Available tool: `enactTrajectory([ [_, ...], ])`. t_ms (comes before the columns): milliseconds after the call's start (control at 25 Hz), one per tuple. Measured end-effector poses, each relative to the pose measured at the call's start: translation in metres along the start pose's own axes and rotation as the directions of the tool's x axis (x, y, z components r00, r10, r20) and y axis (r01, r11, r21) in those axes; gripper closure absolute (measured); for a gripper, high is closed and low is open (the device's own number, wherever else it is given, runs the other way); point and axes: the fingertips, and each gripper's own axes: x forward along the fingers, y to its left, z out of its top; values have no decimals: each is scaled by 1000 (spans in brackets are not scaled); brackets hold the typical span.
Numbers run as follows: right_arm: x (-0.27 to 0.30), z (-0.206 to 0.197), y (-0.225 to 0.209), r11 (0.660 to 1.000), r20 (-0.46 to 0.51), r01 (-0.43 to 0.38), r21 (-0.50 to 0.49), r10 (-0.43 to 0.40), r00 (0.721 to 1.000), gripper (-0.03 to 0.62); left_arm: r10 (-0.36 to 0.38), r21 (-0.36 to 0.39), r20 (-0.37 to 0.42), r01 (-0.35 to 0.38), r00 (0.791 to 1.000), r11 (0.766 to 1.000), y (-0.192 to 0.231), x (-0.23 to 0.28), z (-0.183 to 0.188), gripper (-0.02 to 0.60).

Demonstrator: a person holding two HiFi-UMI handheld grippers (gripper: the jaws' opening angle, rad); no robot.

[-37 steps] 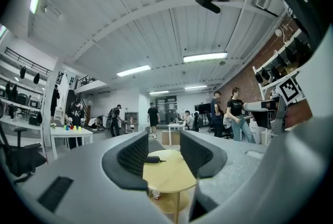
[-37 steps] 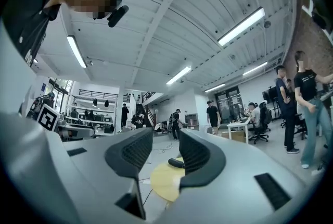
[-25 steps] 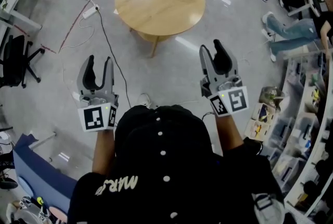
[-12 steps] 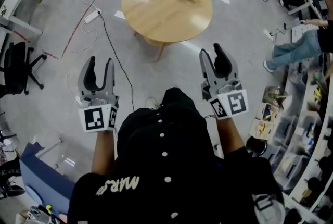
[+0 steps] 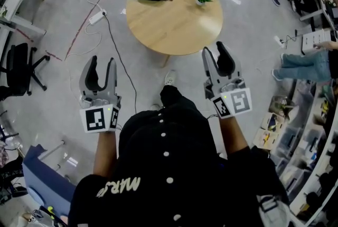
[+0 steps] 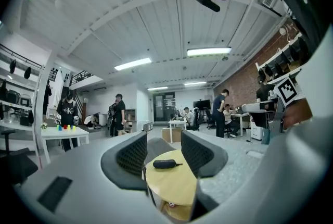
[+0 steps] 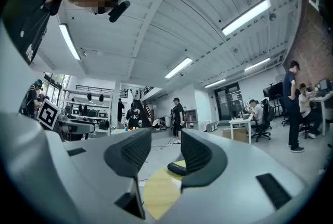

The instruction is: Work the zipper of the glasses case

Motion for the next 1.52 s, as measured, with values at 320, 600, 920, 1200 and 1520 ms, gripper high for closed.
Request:
enactTrajectory([
  [320, 78, 6, -63, 999, 3, -33, 5, 33, 999, 427, 23, 6, 17, -23, 1000, 1000, 5, 93, 20, 393],
  [600, 137, 11, -106, 997, 5, -69, 19, 69, 998, 428, 76, 7, 2, -76, 997, 997, 16, 154, 29, 393],
  [920, 190, 0, -142, 992, -15, -122, 25, 122, 992, 428, 107, -8, -8, -107, 994, 994, 17, 211, 21, 393],
  [1200, 227, -20, -145, 987, -61, -156, 39, 159, 985, 428, 119, -16, -45, -120, 992, 993, 26, 229, 3, 393],
  [1520, 268, -45, -133, 990, -112, -141, 29, 143, 983, 427, 28, -37, -98, -32, 995, 999, 52, 263, -26, 393],
])
